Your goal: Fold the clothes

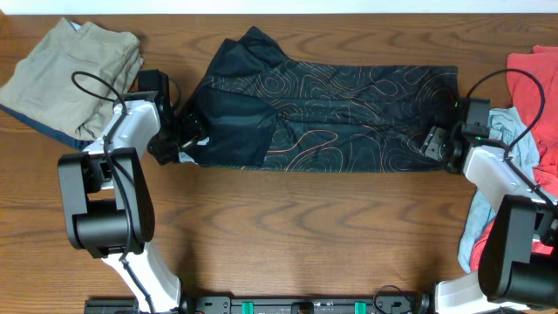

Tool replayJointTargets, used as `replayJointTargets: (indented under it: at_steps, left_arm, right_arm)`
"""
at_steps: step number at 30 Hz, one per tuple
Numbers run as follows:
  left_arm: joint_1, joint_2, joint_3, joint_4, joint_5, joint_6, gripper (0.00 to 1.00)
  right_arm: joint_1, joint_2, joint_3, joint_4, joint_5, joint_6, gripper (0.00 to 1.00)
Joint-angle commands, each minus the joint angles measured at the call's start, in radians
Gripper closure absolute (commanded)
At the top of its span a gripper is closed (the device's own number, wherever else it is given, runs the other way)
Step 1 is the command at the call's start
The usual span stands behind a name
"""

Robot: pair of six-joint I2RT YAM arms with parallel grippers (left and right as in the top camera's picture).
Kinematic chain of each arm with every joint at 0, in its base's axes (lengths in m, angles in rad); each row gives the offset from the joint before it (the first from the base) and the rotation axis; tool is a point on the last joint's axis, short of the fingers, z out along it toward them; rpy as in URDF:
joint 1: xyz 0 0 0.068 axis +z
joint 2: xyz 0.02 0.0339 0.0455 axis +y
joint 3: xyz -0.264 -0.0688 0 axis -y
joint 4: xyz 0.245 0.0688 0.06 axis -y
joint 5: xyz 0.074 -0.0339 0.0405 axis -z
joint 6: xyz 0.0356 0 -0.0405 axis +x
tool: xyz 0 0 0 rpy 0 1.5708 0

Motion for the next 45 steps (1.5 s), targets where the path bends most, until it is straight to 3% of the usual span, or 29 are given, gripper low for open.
replayJointTargets:
  at_steps: [1, 5, 9, 10, 13, 15, 30, 35, 37, 38, 40, 42, 45]
  left_arm:
    - [-0.005, 0.057, -0.011, -0.029, -0.010, 0.005, 0.25]
    - [-0.005, 0.058, -0.011, -0.072, -0.010, 0.010, 0.35]
    - [-0.005, 0.058, -0.011, -0.115, -0.010, 0.010, 0.57]
    - [-0.005, 0.058, -0.011, -0.125, -0.010, 0.010, 0.58]
    - [-0.005, 0.058, -0.011, -0.145, -0.010, 0.009, 0.80]
    - [-0.005, 0.058, -0.011, -0.171, -0.011, 0.010, 0.94]
    - [0.038, 0.030, -0.011, -0.527, -0.106, -0.002, 0.94]
    - [0.037, -0.078, -0.003, -0.526, -0.106, 0.002, 0.90]
    - [0.037, -0.138, 0.016, -0.510, -0.106, 0.002, 0.71]
    - [0.037, -0.164, 0.027, -0.499, -0.106, 0.003, 0.55]
    - [0.037, -0.223, 0.050, -0.457, -0.101, 0.022, 0.32]
    - [0.037, -0.264, 0.063, -0.394, -0.073, 0.053, 0.21]
    - [0.030, -0.299, 0.071, -0.247, -0.019, 0.081, 0.16]
  right_arm:
    - [-0.009, -0.001, -0.030, 0.016, 0.010, 0.019, 0.30]
    - [-0.009, -0.001, -0.060, 0.022, 0.007, 0.018, 0.31]
    - [-0.017, -0.001, -0.111, 0.036, 0.018, 0.019, 0.41]
    - [-0.020, -0.001, -0.129, 0.050, 0.018, 0.019, 0.48]
    - [-0.031, -0.001, -0.167, 0.074, 0.018, 0.031, 0.90]
    - [-0.040, -0.001, -0.176, 0.056, 0.018, 0.042, 0.99]
    - [-0.056, -0.003, -0.163, -0.481, 0.018, 0.107, 0.99]
    - [-0.056, -0.039, -0.062, -0.552, 0.018, 0.038, 0.85]
    - [-0.056, -0.069, 0.013, -0.595, 0.017, 0.035, 0.78]
    - [-0.056, -0.082, 0.048, -0.613, 0.017, 0.033, 0.65]
    - [-0.056, -0.108, 0.130, -0.644, 0.016, 0.032, 0.23]
    - [-0.055, -0.130, 0.196, -0.655, -0.010, 0.029, 0.09]
    - [-0.053, -0.154, 0.268, -0.649, -0.083, -0.015, 0.09]
